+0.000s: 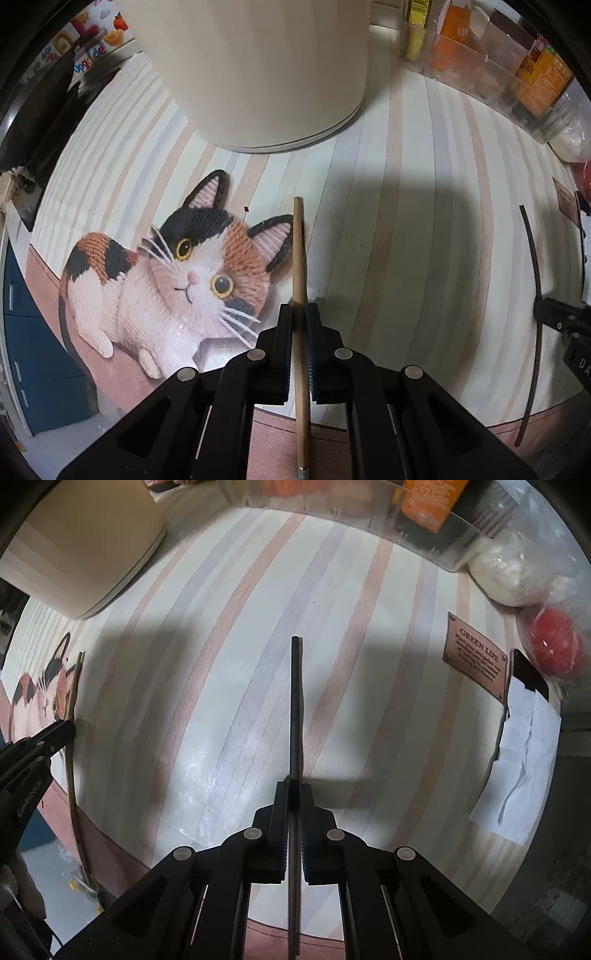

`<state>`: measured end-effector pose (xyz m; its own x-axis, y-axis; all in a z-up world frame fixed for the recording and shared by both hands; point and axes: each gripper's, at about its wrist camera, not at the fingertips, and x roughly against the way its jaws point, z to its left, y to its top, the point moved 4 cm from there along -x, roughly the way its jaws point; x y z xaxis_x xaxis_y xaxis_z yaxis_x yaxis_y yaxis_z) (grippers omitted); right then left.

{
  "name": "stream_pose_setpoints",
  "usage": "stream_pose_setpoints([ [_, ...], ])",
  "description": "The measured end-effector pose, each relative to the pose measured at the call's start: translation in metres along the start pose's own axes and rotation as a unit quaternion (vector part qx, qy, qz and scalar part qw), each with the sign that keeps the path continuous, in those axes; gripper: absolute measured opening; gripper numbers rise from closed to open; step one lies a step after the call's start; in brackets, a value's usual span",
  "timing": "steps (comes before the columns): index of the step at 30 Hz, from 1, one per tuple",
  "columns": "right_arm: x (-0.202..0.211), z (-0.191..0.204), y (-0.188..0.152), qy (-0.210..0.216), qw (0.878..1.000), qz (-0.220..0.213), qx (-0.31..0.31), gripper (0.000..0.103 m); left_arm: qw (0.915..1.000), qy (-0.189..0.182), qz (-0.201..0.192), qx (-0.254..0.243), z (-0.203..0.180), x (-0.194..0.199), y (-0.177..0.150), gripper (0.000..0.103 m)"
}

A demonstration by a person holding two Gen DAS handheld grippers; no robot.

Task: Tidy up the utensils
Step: 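Lift both chopsticks and carry them over the beige holder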

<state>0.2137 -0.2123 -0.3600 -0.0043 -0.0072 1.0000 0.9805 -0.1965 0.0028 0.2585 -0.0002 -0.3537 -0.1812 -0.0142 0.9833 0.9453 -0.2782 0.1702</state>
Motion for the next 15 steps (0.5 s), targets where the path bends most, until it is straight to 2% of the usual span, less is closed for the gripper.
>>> stream_pose_setpoints([
  [3,0.011,-0.008,-0.006,0.031,0.999,-0.018,-0.026,0.005,0.9993,-0.029,-0.013,0.018,-0.002,0.017,-0.001,0.004],
  [9,0.063,-0.008,-0.005,0.07,0.994,-0.081,-0.036,0.005,0.9942,-0.068,-0.081,0.021,-0.014,0.085,0.007,0.004],
  [12,0.095,-0.006,-0.002,0.087,0.987,-0.127,-0.039,0.005,0.9886,-0.078,-0.126,0.027,-0.009,0.128,0.019,0.004],
  [15,0.139,-0.001,0.011,0.108,0.976,-0.184,-0.038,0.005,0.9781,-0.086,-0.187,0.034,-0.002,0.18,0.04,0.004],
])
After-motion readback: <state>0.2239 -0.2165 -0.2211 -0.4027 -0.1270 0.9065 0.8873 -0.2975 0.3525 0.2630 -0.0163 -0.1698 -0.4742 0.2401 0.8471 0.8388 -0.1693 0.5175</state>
